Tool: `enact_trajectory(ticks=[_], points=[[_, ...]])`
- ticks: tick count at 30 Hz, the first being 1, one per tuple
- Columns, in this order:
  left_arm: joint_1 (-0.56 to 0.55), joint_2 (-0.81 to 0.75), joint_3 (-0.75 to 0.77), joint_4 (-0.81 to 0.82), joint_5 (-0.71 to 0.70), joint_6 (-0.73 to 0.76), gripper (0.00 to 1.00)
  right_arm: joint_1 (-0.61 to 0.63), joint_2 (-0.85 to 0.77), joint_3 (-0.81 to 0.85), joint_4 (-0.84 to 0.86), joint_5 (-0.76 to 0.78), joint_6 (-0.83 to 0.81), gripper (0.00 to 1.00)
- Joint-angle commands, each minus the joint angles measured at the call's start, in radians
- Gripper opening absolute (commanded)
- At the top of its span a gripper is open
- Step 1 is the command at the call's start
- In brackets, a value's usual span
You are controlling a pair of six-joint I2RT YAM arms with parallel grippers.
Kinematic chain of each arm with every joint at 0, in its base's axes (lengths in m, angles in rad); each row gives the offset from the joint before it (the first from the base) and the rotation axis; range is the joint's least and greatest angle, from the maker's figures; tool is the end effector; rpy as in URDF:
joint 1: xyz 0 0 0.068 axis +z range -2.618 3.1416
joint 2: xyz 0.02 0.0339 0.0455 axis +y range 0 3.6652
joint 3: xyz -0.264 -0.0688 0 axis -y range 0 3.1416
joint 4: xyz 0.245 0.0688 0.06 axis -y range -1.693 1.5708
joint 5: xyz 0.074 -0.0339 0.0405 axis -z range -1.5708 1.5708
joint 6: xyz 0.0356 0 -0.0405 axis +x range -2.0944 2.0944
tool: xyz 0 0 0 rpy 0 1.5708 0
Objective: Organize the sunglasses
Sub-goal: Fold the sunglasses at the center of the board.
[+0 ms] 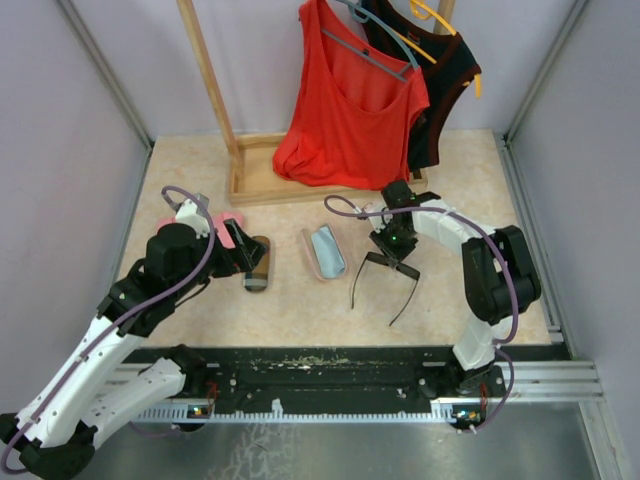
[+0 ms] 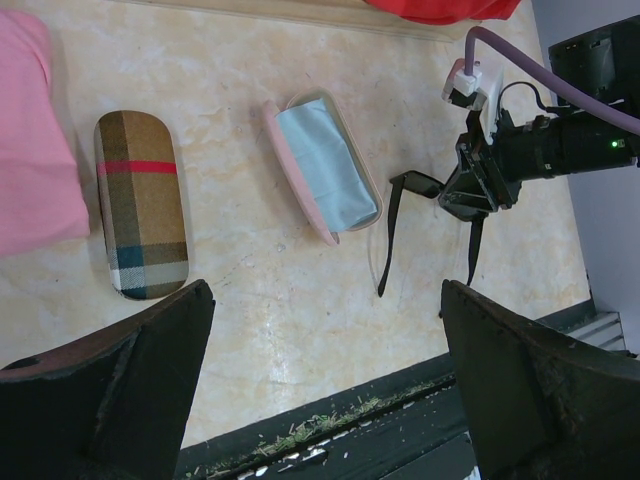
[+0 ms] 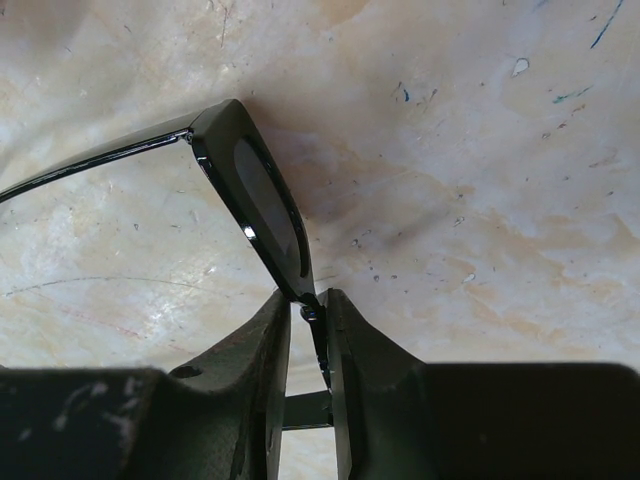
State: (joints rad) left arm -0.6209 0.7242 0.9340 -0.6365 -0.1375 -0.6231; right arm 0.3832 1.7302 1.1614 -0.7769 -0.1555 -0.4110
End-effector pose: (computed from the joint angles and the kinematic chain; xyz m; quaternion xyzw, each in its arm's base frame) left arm 0.1239 -0.0826 0.3529 -0.0381 0.8388 -0.2677 0.4726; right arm 0.2994 0.1266 0.1863 -0.3912 0.9102 0.0756 0.1130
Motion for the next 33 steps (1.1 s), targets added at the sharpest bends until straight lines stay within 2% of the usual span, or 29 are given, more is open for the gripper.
enact_trajectory(ticks=[1, 13, 26, 33], points=[[0.006, -0.007, -0.003, 0.011, 0.014, 0.016, 1.0, -0.001, -0.017, 0.059, -0.001, -0.021, -0.006, 0.21], [0.005, 0.004, -0.004, 0.025, 0.028, 0.019, 1.0, 0.0, -0.055, 0.062, -0.01, -0.016, 0.02, 0.0], [0.005, 0.032, 0.032, 0.041, 0.006, 0.059, 1.0, 0.002, -0.269, 0.075, -0.169, 0.12, 0.104, 0.0], [0.006, 0.027, 0.034, 0.091, 0.015, 0.118, 1.0, 0.002, -0.413, 0.081, -0.076, 0.18, 0.353, 0.0]])
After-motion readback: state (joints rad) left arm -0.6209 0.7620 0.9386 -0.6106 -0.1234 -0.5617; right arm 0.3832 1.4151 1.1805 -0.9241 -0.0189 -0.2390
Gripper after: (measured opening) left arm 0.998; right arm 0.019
